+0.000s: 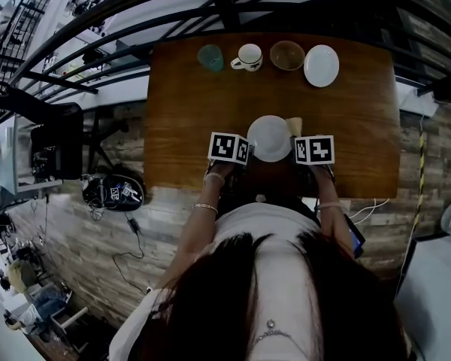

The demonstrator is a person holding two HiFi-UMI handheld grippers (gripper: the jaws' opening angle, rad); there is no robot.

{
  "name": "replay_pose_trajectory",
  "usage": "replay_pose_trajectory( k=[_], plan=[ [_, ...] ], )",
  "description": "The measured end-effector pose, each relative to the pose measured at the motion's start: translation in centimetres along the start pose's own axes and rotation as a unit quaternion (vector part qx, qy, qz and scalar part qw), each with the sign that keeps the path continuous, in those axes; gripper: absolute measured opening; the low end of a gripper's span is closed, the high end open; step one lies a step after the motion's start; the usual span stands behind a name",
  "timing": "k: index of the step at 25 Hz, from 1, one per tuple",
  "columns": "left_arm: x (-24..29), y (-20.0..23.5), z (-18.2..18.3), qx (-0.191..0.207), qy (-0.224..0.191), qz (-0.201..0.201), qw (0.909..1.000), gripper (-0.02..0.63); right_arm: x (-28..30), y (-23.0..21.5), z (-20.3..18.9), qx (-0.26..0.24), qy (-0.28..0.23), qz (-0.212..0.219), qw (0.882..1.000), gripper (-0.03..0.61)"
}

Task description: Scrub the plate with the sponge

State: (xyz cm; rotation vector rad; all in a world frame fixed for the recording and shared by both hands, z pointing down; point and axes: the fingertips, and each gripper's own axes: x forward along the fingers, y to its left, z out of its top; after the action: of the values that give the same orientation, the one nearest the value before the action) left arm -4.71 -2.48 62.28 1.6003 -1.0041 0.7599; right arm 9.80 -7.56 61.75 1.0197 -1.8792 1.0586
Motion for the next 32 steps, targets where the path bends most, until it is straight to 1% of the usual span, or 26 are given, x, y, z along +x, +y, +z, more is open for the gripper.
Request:
replay_pose_trajectory(
  k=[6,9,11,13,15,18,21,24,32],
  plan=[
    [-1.3,-0.3,-0.5,0.007,-0.043,0.034,0.9985,0.091,-1.1,0.4,-0.9,-0.025,-0.004,0.006,1.0,0.097],
    [-1.7,-0.6,-0.8,-0.001,-0.065,0.046,0.9969,0.089,-1.8,0.6,-1.2,-0.038,-0.009,0.016,0.999,0.097],
    [-2.2,-0.7,-0.7,-0.011,-0.089,0.062,0.9941,0.086,-2.2,0.5,-1.1,-0.047,-0.012,0.021,0.999,0.097],
    [-2.7,-0.9,-0.8,-0.017,-0.11,0.081,0.9905,0.06,-2.8,0.5,-1.2,-0.057,-0.015,0.024,0.998,0.097],
    [-3.2,-1.4,-1.1,-0.022,-0.126,0.093,0.9875,0.051,-3.2,0.4,-1.2,-0.066,-0.019,0.027,0.997,0.097],
    [-4.4,-2.3,-1.2,-0.022,-0.157,0.101,0.9822,0.032,-3.9,0.6,-1.1,-0.079,-0.025,0.028,0.996,0.097],
    [-5.0,-3.8,-1.0,0.002,-0.185,0.107,0.9769,0.015,-4.6,0.2,-1.2,-0.081,-0.032,0.029,0.996,0.097],
    [-5.3,-4.9,-0.6,0.027,-0.2,0.108,0.9734,0.011,-5.2,-0.2,-1.1,-0.074,-0.043,0.028,0.996,0.097],
    [-7.6,-6.4,0.9,0.043,-0.238,0.099,0.9653,0.011,-6.5,-0.2,-1.0,-0.081,-0.077,0.006,0.994,0.097]
  ],
)
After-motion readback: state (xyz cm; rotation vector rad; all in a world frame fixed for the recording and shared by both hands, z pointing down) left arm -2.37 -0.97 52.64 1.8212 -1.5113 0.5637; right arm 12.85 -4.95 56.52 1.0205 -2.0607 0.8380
